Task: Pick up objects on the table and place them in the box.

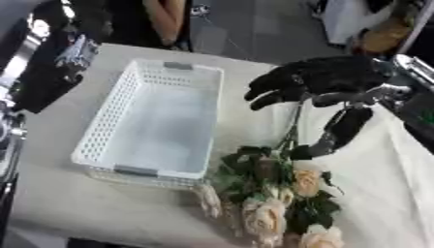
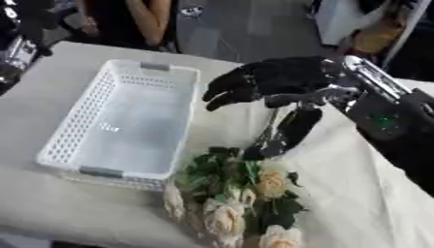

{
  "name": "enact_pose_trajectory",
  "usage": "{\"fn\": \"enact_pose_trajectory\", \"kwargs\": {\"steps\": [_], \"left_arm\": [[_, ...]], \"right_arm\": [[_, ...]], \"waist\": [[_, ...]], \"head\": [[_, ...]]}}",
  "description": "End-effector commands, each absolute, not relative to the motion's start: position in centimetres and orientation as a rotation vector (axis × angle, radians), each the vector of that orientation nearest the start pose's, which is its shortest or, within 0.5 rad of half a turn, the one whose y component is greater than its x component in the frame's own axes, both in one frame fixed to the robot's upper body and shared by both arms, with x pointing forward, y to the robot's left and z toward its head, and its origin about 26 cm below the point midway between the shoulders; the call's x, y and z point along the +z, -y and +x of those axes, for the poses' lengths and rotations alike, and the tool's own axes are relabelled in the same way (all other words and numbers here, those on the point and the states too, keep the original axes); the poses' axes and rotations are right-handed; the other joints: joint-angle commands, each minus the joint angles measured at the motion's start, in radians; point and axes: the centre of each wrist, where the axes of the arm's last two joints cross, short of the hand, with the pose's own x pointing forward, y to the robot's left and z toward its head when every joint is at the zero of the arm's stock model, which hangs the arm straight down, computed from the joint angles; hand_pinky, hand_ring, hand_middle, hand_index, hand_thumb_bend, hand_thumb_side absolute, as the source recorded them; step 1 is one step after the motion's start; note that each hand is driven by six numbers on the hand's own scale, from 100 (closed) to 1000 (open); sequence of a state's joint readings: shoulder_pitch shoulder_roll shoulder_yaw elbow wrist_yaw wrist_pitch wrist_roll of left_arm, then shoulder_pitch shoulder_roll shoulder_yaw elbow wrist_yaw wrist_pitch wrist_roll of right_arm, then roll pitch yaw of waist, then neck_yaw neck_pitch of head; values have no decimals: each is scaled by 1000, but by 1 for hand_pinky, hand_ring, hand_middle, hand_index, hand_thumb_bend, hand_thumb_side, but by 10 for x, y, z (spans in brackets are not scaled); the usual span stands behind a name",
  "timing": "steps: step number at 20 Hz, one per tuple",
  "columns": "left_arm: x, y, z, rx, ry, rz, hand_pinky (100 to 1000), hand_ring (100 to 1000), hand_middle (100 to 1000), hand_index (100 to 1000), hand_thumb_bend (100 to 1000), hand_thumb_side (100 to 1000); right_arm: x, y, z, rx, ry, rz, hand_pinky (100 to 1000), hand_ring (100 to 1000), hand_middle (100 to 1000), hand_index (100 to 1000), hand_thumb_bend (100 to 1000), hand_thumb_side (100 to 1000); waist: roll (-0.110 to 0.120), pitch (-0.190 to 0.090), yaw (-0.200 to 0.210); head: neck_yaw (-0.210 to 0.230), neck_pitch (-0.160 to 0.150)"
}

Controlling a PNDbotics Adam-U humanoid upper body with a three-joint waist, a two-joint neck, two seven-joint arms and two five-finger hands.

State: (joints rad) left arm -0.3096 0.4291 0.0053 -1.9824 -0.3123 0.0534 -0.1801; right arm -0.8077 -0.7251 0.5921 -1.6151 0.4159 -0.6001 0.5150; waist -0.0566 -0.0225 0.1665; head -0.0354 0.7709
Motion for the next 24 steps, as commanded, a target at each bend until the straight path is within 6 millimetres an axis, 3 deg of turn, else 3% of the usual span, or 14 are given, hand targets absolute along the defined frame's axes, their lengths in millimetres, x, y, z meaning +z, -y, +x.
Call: {"fn": "enact_pose_trajectory", "kwargs": {"steps": [1, 14, 24], "left_arm": [[220, -276, 300, -818, 2118, 533, 560, 735, 854, 788, 100, 802], [221, -274, 300, -819, 2125, 527, 559, 736, 855, 789, 100, 802], [221, -274, 300, -820, 2126, 528, 559, 735, 855, 788, 100, 801]], "right_arm": [[241, 212, 374, -2614, -1404, 186, 929, 983, 936, 954, 436, 732], [210, 233, 396, -2784, -1349, 260, 929, 984, 938, 954, 469, 764], [197, 235, 398, -2802, -1326, 293, 928, 984, 937, 953, 469, 767]], "waist": [[4, -6, 1], [5, -2, 8], [5, -2, 8]], "head": [[-1, -1], [2, -1], [2, -1]]}}
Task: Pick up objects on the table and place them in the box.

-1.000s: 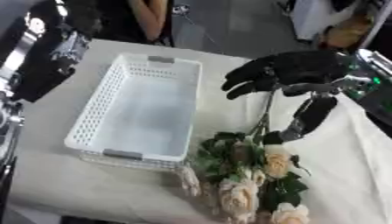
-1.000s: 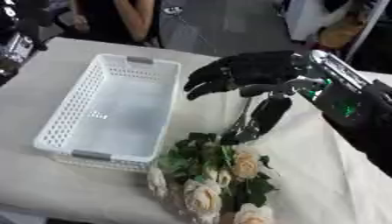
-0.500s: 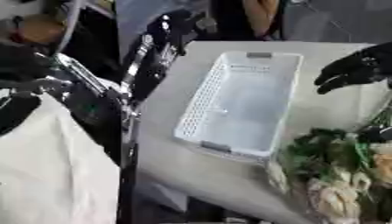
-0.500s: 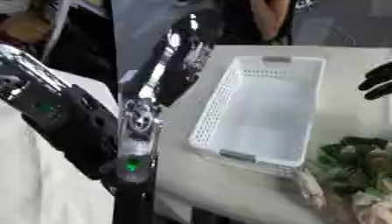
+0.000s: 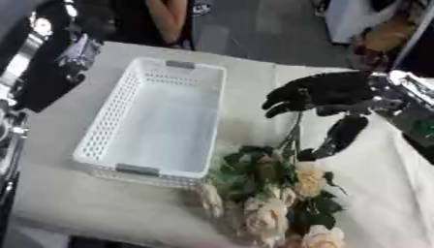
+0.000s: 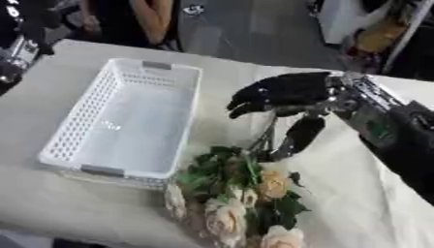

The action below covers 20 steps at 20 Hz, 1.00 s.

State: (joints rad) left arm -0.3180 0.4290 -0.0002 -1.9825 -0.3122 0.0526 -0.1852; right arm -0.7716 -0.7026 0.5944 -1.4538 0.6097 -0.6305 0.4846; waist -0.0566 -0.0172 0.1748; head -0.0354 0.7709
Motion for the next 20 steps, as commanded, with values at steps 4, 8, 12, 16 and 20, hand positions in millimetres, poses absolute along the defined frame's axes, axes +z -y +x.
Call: {"fn": "enact_pose_trajectory", "kwargs": {"steps": [4, 8, 12, 16, 20], "left_arm": [[221, -274, 300, -822, 2126, 529, 559, 735, 854, 789, 100, 801], [222, -274, 301, -825, 2128, 527, 559, 735, 854, 788, 100, 800], [223, -273, 301, -826, 2133, 524, 559, 735, 853, 789, 100, 800], [224, -272, 301, -825, 2139, 520, 559, 734, 852, 789, 100, 799], [224, -271, 301, -825, 2143, 518, 559, 734, 852, 788, 100, 799]], "right_arm": [[193, 235, 398, -2808, -1307, 299, 928, 984, 936, 952, 481, 767], [186, 229, 397, -2812, -1259, 294, 929, 983, 936, 951, 471, 779], [179, 225, 396, -2818, -1232, 289, 928, 983, 936, 949, 473, 783], [167, 229, 402, -2863, -1213, 304, 927, 982, 935, 948, 475, 787], [155, 234, 408, -2897, -1217, 314, 925, 980, 932, 945, 475, 779]], "waist": [[3, -8, 1], [2, -8, 3], [2, -7, 7], [2, -6, 10], [3, -4, 12]], "head": [[2, -1], [3, -1], [3, -1], [3, -1], [4, -1]]}}
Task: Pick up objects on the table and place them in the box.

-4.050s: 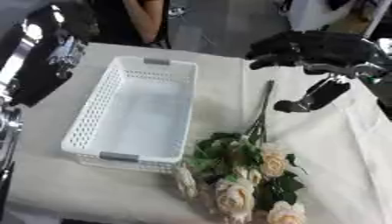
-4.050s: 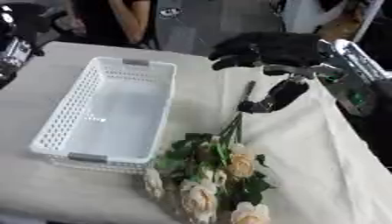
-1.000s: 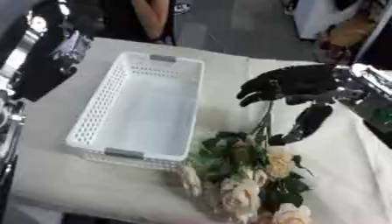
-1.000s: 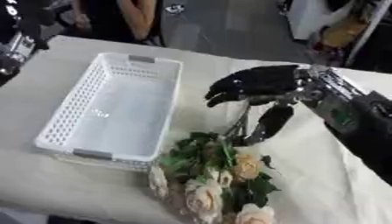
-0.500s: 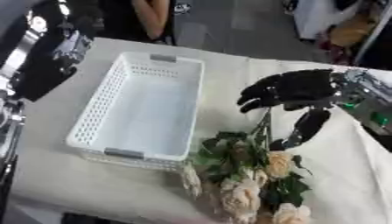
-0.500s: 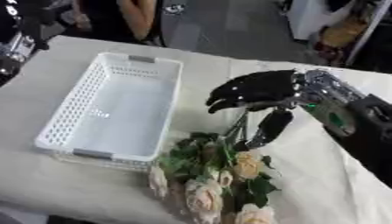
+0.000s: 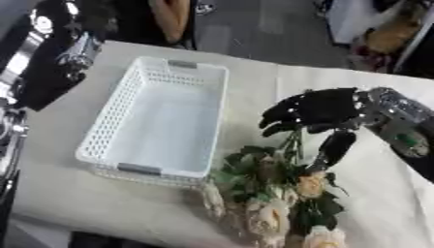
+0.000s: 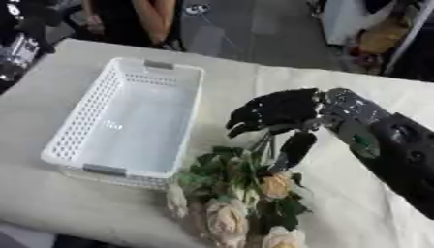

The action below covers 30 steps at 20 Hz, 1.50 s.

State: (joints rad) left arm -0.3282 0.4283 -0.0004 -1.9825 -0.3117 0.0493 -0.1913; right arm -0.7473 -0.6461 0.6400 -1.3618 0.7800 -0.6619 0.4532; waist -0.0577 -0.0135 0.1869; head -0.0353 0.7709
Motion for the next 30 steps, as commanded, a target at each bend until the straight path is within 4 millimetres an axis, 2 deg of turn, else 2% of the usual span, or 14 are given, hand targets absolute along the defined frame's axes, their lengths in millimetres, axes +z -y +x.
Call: {"fn": "enact_pose_trajectory", "kwargs": {"steps": [1, 7, 12, 17, 24, 26, 27, 28, 29, 30], "left_arm": [[224, -271, 301, -825, 2143, 518, 559, 734, 853, 788, 100, 799], [225, -271, 302, -825, 2147, 517, 559, 733, 851, 788, 100, 799], [225, -270, 302, -829, 2152, 511, 559, 734, 852, 788, 100, 799], [226, -269, 302, -830, 2157, 507, 558, 734, 851, 788, 100, 799], [227, -268, 302, -831, 2161, 505, 558, 734, 851, 789, 100, 799], [227, -268, 302, -831, 2162, 504, 558, 734, 851, 789, 100, 799], [227, -268, 302, -831, 2162, 504, 558, 734, 851, 788, 100, 799], [227, -268, 302, -831, 2162, 504, 558, 734, 851, 788, 100, 799], [227, -268, 302, -831, 2162, 504, 558, 734, 851, 788, 100, 799], [227, -268, 302, -831, 2161, 505, 558, 734, 851, 788, 100, 799]], "right_arm": [[153, 233, 408, -2898, -1217, 317, 925, 980, 932, 944, 471, 772], [145, 233, 411, -2900, -1214, 332, 923, 976, 928, 938, 475, 768], [129, 237, 413, -2952, -1157, 320, 902, 945, 910, 928, 479, 771], [114, 246, 413, -3004, -1091, 324, 878, 905, 859, 905, 487, 765], [100, 264, 405, -3024, -1053, 350, 871, 897, 850, 887, 490, 752], [99, 266, 404, -3013, -1071, 356, 829, 848, 816, 838, 470, 700], [99, 266, 403, -3004, -1086, 358, 684, 781, 784, 809, 403, 619], [100, 266, 402, -2988, -1112, 359, 562, 724, 750, 780, 313, 526], [101, 266, 402, -2972, -1140, 360, 455, 632, 694, 745, 196, 374], [103, 265, 401, -2950, -1177, 363, 392, 571, 645, 711, 111, 250]], "waist": [[4, -7, 1], [5, -6, 2], [3, -6, 6], [1, -5, 10], [-1, -4, 12], [-1, -5, 12], [-1, -5, 12], [-1, -5, 12], [-1, -5, 12], [-1, -6, 11]], "head": [[4, -1], [1, -1], [-4, -1], [-2, -1], [-1, -1], [0, -1], [0, -1], [1, -1], [1, -1], [2, -1]]}}
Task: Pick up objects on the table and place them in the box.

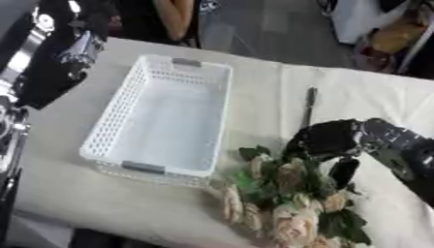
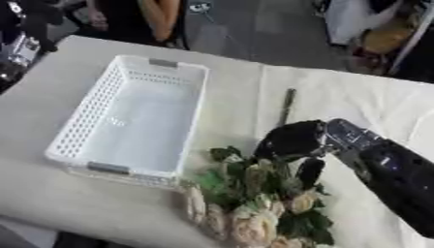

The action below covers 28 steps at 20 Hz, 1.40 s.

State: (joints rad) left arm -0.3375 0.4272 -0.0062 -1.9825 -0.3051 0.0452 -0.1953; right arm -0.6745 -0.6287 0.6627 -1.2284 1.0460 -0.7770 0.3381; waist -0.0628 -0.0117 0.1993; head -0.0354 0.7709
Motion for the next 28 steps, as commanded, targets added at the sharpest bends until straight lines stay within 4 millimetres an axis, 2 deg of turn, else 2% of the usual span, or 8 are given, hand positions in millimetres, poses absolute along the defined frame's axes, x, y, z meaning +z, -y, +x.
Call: {"fn": "enact_pose_trajectory", "kwargs": {"steps": [1, 3, 6, 17, 19, 22, 26, 28], "left_arm": [[227, -268, 302, -831, 2161, 504, 558, 734, 851, 789, 100, 799], [227, -268, 302, -831, 2160, 505, 558, 734, 852, 789, 100, 800], [226, -268, 302, -831, 2158, 504, 558, 734, 853, 789, 100, 800], [226, -269, 302, -831, 2152, 507, 558, 735, 854, 789, 100, 801], [225, -269, 302, -832, 2149, 510, 558, 736, 855, 789, 100, 801], [225, -271, 302, -833, 2142, 516, 558, 736, 856, 789, 100, 801], [224, -273, 301, -830, 2134, 526, 558, 736, 855, 789, 100, 801], [223, -273, 301, -830, 2131, 528, 558, 736, 854, 789, 100, 800]], "right_arm": [[104, 265, 401, -2931, -1207, 365, 346, 505, 587, 672, 100, 153], [109, 263, 400, -2875, -1295, 372, 250, 378, 431, 500, 100, 111], [117, 262, 400, -2766, -1466, 385, 211, 329, 364, 396, 100, 191], [138, 283, 407, -2629, -1660, 513, 245, 342, 354, 383, 100, 212], [157, 289, 409, -2581, -1680, 563, 259, 350, 360, 382, 100, 195], [200, 296, 408, -2479, -1688, 664, 289, 365, 369, 372, 100, 100], [261, 307, 403, -2302, -1732, 825, 317, 375, 375, 358, 100, 100], [281, 311, 401, -2222, -1776, 881, 325, 381, 377, 357, 100, 100]], "waist": [[4, -8, -1], [4, -8, -2], [4, -8, -2], [5, -9, -6], [4, -11, -9], [3, -14, -14], [0, -19, -23], [-1, -22, -27]], "head": [[2, -1], [3, -1], [5, -1], [17, -1], [21, -1], [28, -1], [40, -1], [44, -1]]}}
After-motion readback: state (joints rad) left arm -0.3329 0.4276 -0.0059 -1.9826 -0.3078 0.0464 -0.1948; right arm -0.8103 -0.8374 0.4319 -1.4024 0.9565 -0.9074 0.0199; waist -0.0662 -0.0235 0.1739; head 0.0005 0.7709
